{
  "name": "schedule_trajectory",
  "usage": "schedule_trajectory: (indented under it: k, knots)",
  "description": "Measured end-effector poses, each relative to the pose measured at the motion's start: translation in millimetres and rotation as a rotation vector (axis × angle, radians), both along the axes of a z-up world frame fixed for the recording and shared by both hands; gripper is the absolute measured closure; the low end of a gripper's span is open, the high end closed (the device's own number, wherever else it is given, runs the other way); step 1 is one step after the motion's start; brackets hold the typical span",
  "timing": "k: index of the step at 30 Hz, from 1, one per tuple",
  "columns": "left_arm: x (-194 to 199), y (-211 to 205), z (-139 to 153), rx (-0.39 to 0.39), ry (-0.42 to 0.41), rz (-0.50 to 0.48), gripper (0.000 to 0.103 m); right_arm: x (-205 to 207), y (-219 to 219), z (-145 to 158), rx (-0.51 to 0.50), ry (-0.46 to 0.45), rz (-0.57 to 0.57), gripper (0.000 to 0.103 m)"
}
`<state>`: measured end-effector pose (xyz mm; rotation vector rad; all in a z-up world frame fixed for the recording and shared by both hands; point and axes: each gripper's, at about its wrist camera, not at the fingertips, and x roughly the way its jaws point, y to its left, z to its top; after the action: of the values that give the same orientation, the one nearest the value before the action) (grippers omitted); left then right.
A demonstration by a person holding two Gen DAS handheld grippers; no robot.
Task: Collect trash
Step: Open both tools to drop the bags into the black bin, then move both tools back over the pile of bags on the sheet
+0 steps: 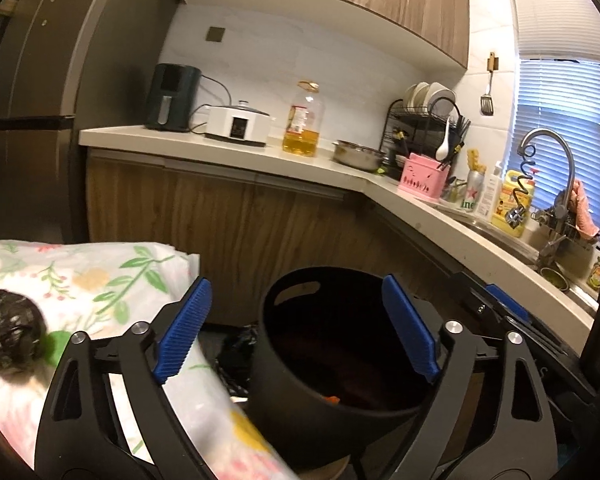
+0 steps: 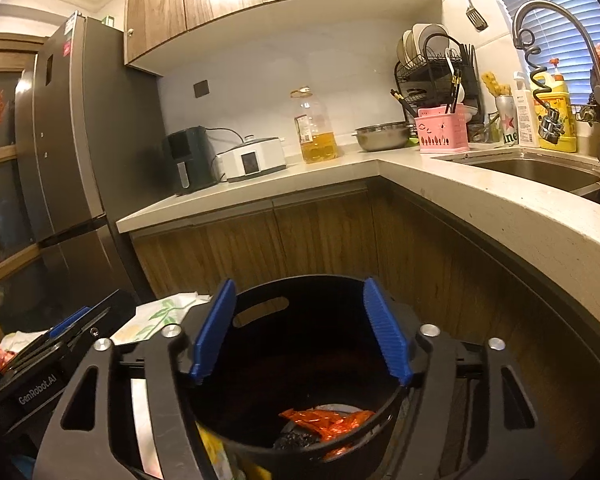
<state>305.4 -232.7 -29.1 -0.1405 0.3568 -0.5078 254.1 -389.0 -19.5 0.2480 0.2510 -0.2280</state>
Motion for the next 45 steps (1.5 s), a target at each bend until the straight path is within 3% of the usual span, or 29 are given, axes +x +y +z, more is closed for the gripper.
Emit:
schedule_trajectory:
  k: [7,18,25,35,45]
  knots:
    - [-40,31,4,0.007,-0.027,0.073,0.007,-27,13,3,0.021,-0.013,0.011,0.026]
    - [-98,87,7,0.074,-0.05,0.279,0.006,-69,56,3,-0.03,-0.025,0.016,0.025]
    - [-127,123,2,0.101,-0.028,0.344,0.006,-89,85,-1,-0.016,-0.024,0.057,0.025]
    - [-169,196,-6,0.138,-0.043,0.531,0.007,-94,144,-10,-0.005,-0.019,0.173,0.025]
    - [-193,269,-15,0.119,-0.016,0.698,0.007,-82,218,-30,-0.011,0.019,0.357,0.025]
